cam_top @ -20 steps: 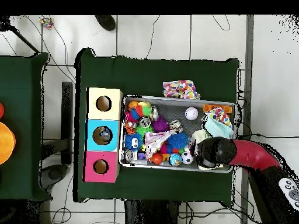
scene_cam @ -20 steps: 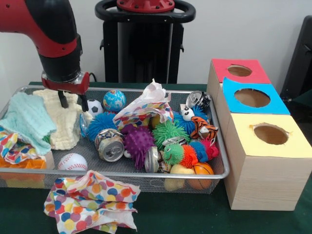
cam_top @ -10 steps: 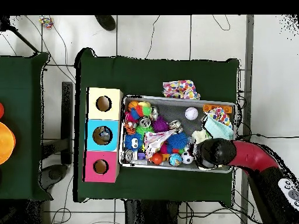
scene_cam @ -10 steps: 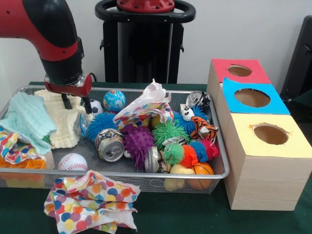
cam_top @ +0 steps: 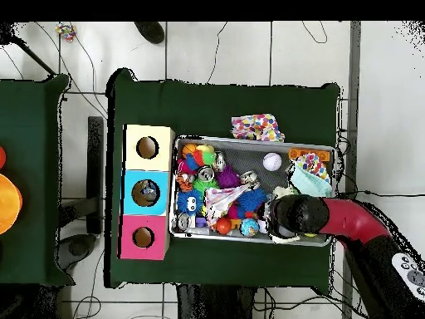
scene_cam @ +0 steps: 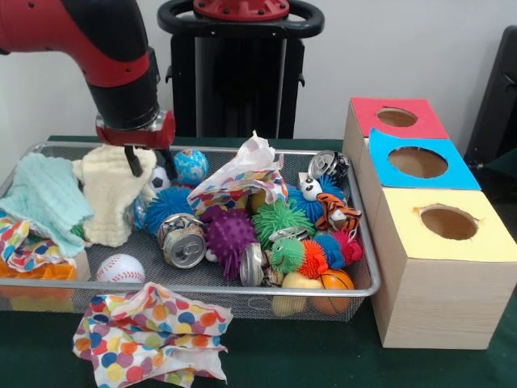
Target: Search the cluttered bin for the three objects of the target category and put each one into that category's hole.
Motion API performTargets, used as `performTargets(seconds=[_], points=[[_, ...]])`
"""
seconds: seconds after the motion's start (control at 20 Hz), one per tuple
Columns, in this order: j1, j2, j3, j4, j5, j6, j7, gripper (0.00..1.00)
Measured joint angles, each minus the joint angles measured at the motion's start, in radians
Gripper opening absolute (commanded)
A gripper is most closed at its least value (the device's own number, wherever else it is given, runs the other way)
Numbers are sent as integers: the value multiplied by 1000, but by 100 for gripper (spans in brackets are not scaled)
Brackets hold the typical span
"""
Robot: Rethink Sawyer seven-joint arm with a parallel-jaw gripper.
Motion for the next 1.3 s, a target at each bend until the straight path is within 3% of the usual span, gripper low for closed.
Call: performTargets(seconds=[0.25,0.85,1.3], points=[[0,-47,35,36,35,-21,0,100],[17,-124,42,39,22,-42,0,100],[11,-114,45,39,-23,-42,0,100]])
